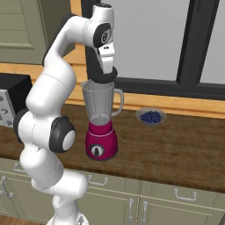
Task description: Close the lid blender by securely placing the lid on top.
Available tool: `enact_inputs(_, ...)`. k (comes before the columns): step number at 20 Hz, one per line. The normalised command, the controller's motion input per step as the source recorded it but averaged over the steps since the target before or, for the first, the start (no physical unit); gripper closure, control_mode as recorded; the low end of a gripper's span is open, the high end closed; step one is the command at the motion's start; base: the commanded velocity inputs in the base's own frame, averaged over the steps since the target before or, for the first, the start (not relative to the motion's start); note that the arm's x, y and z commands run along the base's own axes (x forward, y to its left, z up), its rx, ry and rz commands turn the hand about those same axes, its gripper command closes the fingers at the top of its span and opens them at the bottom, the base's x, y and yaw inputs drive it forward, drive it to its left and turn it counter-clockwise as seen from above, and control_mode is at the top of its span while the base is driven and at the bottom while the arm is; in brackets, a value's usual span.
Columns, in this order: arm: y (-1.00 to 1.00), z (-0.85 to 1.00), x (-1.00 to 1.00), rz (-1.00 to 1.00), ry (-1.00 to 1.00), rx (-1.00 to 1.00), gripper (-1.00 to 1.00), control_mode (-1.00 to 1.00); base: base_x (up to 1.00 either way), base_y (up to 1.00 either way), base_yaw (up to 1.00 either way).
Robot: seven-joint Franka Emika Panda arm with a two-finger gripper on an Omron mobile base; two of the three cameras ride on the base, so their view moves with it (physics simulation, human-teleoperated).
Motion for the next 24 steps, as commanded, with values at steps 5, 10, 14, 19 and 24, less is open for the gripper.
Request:
enact_inputs(5, 0.12, -0.25, 0.00, 0.00, 0.06, -0.03, 1.00, -1.00, 0.00, 0.00, 0.00)
enact_inputs(10, 0.27, -0.34, 0.04, 0.00, 0.08, -0.06, 1.00, -1.00, 0.00, 0.00, 0.00)
enact_inputs(14, 0.21, -0.19, 0.17, 0.00, 0.02, -0.02, 1.00, -1.00, 0.00, 0.00, 0.00)
enact_inputs(19, 0.04, -0.15, 0.01, 0.00, 0.11, 0.00, 1.00, -1.00, 0.00, 0.00, 0.00)
enact_inputs(24, 0.10, 0.08, -0.24, 0.00, 0.03, 0.00, 1.00, -1.00, 0.00, 0.00, 0.00)
